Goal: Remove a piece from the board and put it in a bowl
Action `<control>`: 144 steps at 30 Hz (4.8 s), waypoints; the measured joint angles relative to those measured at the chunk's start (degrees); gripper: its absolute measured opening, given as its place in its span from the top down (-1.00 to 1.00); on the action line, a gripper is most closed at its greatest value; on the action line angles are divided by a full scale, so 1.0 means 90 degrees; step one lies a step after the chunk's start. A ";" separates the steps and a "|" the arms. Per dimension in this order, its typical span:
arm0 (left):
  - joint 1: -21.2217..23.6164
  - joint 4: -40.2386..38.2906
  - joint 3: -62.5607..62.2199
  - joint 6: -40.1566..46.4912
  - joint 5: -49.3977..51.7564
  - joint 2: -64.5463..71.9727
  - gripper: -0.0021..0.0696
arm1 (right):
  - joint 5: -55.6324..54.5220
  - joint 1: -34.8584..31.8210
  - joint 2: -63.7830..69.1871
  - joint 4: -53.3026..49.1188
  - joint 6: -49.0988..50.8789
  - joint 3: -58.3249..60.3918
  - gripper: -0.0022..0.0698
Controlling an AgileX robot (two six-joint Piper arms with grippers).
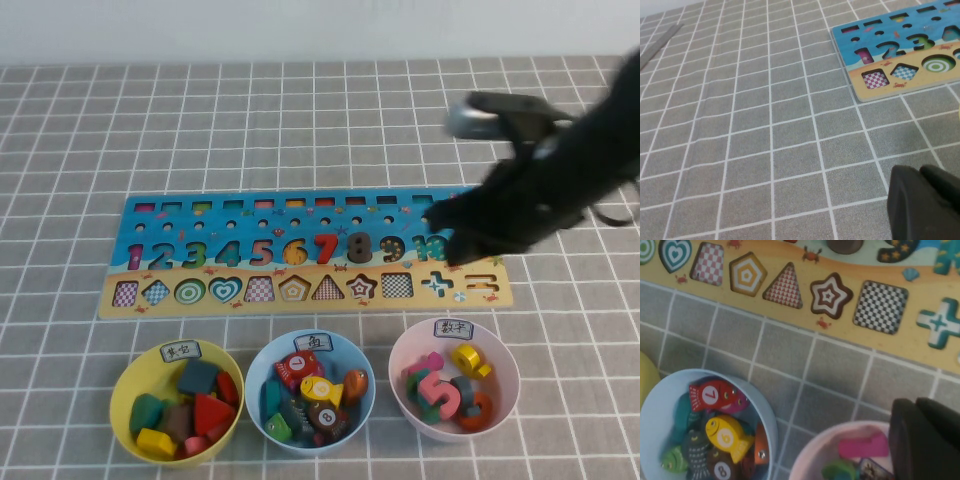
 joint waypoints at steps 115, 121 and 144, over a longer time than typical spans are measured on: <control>0.0000 0.0000 0.0000 0.0000 0.0000 0.0000 0.94 | 0.2164 0.1247 0.4333 -0.2059 0.1827 -0.6674 0.25; 0.0000 0.0000 0.0000 0.0000 0.0000 0.0000 0.94 | 0.2164 0.1247 0.3190 -0.2055 0.1688 -0.5701 0.25; 0.0000 0.0000 0.0000 0.0000 0.0000 0.0000 0.94 | 0.1635 0.1398 -0.0600 -0.2518 0.3000 -0.0320 0.25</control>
